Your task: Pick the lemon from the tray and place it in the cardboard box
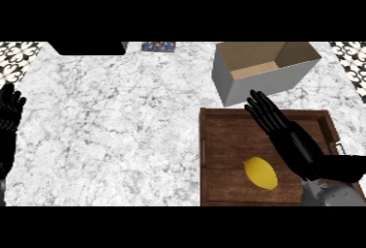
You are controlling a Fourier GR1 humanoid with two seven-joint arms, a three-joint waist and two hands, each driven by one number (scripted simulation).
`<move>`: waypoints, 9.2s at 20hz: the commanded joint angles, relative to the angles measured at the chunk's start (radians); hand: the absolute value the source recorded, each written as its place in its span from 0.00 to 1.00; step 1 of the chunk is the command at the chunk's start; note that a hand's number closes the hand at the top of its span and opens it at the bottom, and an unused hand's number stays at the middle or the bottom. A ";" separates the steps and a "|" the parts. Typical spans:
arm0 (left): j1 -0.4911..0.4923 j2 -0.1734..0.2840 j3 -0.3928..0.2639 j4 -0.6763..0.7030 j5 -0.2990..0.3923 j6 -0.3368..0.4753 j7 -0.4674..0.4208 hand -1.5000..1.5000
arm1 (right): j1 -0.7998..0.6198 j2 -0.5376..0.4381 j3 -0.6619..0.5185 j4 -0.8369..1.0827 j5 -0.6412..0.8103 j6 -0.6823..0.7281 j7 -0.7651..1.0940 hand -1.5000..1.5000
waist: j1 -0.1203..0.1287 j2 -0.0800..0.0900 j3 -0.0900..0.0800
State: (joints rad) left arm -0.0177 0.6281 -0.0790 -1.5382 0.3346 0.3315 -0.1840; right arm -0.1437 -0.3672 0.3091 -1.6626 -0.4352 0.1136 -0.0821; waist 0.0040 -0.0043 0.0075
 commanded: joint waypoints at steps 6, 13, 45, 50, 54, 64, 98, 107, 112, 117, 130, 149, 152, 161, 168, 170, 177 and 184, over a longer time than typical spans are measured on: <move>-0.128 0.023 -0.181 -0.074 -0.104 -0.138 0.021 0.50 | -0.258 -0.275 -0.297 -0.079 -0.152 0.274 -0.054 0.00 | -0.059 0.008 -0.005; -0.191 -0.035 -0.237 -0.028 -0.092 -0.224 0.038 0.50 | -0.192 -0.416 -0.317 0.170 0.241 0.455 -0.481 0.00 | -0.004 0.017 -0.004; -0.235 -0.155 -0.169 0.076 -0.224 -0.304 0.051 0.50 | 0.055 -0.495 0.109 -0.565 1.152 0.506 -0.092 0.00 | -0.008 0.003 -0.008; -0.222 -0.174 -0.135 0.027 -0.238 -0.338 0.095 0.50 | 0.071 -0.480 0.039 -0.534 1.207 0.535 -0.143 0.00 | -0.007 0.003 -0.008; -0.223 -0.171 -0.119 -0.008 -0.245 -0.368 0.136 0.50 | 0.057 -0.377 0.156 -0.409 1.377 0.408 -0.173 0.00 | -0.001 0.005 -0.007; -0.227 -0.235 -0.056 0.079 -0.334 -0.399 0.078 0.50 | 0.007 -0.244 0.181 -0.314 1.546 0.435 -0.157 0.00 | -0.002 0.005 -0.008; -0.166 -0.323 0.101 -0.003 -0.411 -0.551 0.098 0.50 | 0.040 -0.081 0.124 0.059 1.803 0.121 -0.511 1.00 | -0.003 0.004 -0.007; -0.211 -0.362 0.072 -0.025 -0.442 -0.542 0.147 0.50 | 0.028 0.005 0.230 0.139 1.787 0.011 -0.687 1.00 | 0.005 0.005 -0.007; -0.162 -0.382 0.046 -0.055 -0.465 -0.525 0.126 0.50 | -0.014 0.016 0.294 0.163 1.702 0.064 -0.891 1.00 | 0.018 0.006 -0.007; -0.206 -0.353 0.096 0.019 -0.445 -0.546 0.103 0.50 | 0.004 -0.016 0.184 0.026 1.546 0.040 -1.004 1.00 | -0.013 0.004 -0.007; -0.184 -0.387 0.074 -0.018 -0.476 -0.527 0.118 0.50 | -0.039 -0.066 -0.160 -0.177 1.031 0.271 -0.738 1.00 | -0.010 0.005 -0.008; -0.265 -0.419 0.066 0.027 -0.494 -0.534 0.124 0.50 | -0.809 -0.078 -0.291 0.647 1.143 0.268 -0.494 1.00 | 0.032 0.020 -0.008; -0.236 -0.401 0.068 -0.004 -0.481 -0.560 0.111 0.50 | -0.826 -0.095 -0.203 0.760 1.238 0.307 -0.477 1.00 | 0.054 0.024 -0.008; -0.270 -0.402 0.072 0.038 -0.477 -0.578 0.109 0.50 | -0.950 -0.143 -0.107 1.154 1.408 0.229 -0.693 1.00 | 0.063 0.032 -0.007; -0.267 -0.404 0.080 -0.006 -0.475 -0.569 0.130 0.50 | -0.962 -0.119 -0.066 1.279 1.403 0.233 -0.938 0.00 | 0.068 0.030 -0.005; -0.254 -0.408 0.071 0.026 -0.487 -0.568 0.108 0.50 | -1.001 -0.162 -0.120 1.289 1.331 0.291 -1.025 0.00 | 0.060 0.032 -0.006; -0.263 -0.413 0.072 0.009 -0.483 -0.564 0.119 0.50 | -1.020 -0.029 -0.413 1.423 0.953 0.533 -0.869 0.00 | 0.064 0.029 -0.004; -0.270 -0.423 0.055 0.028 -0.493 -0.568 0.101 0.50 | -1.094 -0.138 -0.572 1.562 0.785 0.655 -0.642 0.00 | 0.075 0.051 -0.004</move>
State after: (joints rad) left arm -0.2871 0.2164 -0.0116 -1.5283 -0.1474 -0.2407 -0.0691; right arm -1.2023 -0.4451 -0.1789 -0.1683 0.4379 0.5518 -0.7060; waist 0.0779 0.0362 0.0035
